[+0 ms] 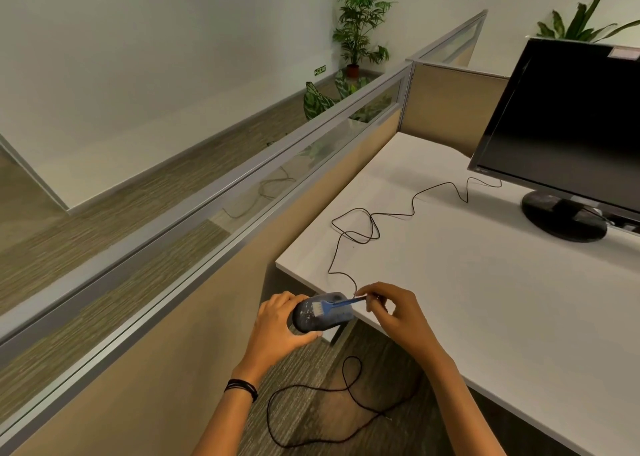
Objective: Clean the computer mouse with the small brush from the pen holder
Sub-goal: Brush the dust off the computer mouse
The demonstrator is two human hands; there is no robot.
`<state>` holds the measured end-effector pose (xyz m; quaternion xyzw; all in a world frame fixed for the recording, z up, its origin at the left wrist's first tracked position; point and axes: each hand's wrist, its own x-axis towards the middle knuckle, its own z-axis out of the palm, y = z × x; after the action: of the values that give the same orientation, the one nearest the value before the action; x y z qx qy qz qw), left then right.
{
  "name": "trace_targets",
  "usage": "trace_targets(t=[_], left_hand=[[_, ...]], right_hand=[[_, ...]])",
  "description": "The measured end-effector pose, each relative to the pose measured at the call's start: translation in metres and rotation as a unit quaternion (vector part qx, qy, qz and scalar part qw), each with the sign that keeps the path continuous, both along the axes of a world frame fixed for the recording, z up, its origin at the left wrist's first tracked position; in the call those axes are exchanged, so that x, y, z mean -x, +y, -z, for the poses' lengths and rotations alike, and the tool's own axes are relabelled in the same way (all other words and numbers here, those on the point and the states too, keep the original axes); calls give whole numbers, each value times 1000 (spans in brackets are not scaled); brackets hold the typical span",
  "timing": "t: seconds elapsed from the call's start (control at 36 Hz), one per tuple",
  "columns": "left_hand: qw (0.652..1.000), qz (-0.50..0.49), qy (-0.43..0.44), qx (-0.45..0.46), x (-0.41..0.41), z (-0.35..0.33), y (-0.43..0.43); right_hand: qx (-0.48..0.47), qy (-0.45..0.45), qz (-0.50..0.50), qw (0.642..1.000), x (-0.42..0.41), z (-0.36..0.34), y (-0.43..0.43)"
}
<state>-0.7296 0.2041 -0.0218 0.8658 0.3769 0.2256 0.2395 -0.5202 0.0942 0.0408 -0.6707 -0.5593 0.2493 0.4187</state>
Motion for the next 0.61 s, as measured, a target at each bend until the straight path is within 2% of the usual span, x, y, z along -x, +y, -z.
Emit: trace_targets(t=[0.11, 0.22, 0.36, 0.42, 0.53, 0.61], left_hand=[[1000, -2, -5, 2, -1, 0, 0], [1000, -4, -12, -3, 0, 2, 2], [1000, -6, -7, -4, 0, 0, 2], [1000, -7, -7, -5, -1, 0, 2], [1000, -9, -11, -6, -2, 0, 2], [1000, -10, -18, -7, -1, 0, 2]], right_hand=[[28, -27, -15, 999, 3, 1, 2], [22, -46, 18, 999, -1, 5, 3], [-21, 31, 16, 999, 3, -1, 3], [-14, 36, -6, 999, 6, -3, 5], [25, -2, -43, 999, 10, -2, 8], [33, -36, -26, 998, 11, 1, 10]])
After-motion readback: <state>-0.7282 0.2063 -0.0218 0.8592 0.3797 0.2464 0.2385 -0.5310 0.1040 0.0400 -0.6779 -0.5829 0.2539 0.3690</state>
